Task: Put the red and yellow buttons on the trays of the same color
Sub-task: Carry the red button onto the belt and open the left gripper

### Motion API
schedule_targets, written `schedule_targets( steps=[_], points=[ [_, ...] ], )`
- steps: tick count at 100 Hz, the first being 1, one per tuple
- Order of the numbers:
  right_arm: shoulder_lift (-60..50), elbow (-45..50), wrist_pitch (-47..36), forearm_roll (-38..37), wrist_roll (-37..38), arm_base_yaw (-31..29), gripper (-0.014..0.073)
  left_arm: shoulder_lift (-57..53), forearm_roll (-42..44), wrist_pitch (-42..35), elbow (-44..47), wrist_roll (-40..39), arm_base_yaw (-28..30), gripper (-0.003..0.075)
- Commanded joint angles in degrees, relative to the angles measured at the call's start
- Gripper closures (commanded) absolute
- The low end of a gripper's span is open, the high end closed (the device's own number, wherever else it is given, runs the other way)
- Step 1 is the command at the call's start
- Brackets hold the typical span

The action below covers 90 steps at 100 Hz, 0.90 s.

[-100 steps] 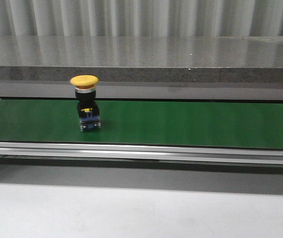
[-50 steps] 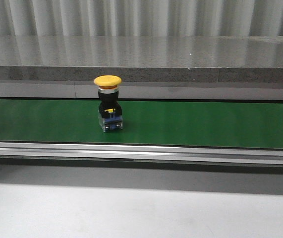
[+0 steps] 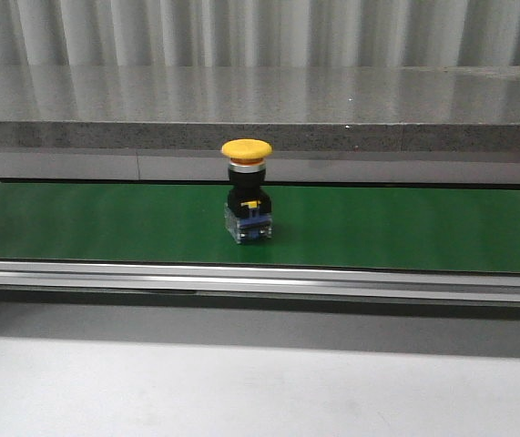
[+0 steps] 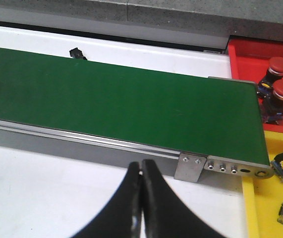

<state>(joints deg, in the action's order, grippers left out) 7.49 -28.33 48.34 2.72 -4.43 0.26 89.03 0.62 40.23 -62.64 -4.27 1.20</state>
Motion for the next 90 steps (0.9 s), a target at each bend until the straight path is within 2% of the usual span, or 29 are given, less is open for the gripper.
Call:
schedule_targets(
  steps=[1, 19, 33, 47, 64, 90],
  points=[
    [0.7, -1.4, -3.8, 0.0, -0.5, 0.0, 0.0659, -1.8, -0.6, -2.7, -1.6, 0.1, -0.4, 0.0220],
    [0.7, -1.4, -3.8, 0.0, -0.5, 0.0, 0.0659, -5.0, -1.4, -5.4, -1.7, 0.1, -0.4, 0.0275],
    [0.7, -1.4, -3.8, 0.0, -0.5, 0.0, 0.0659, -9.7, -1.4, -7.2, -1.7, 2.6, -1.1, 0.0364],
    [0.7, -1.4, -3.8, 0.0, -0.5, 0.0, 0.0659, -14.9, -1.4, -7.0, -1.4, 3.4, -2.7, 0.0505],
    [0.7, -1.4, -3.8, 0.0, -0.5, 0.0, 0.0659, -21.4, -1.4, -8.1, 2.0, 4.7, -5.7, 0.0743],
    [0.7, -1.4, -3.9, 0.0, -0.5, 0.0, 0.0659, -30.3, -1.4, -15.4, 11.9, 5.9, -14.1, 0.0741]
  ],
)
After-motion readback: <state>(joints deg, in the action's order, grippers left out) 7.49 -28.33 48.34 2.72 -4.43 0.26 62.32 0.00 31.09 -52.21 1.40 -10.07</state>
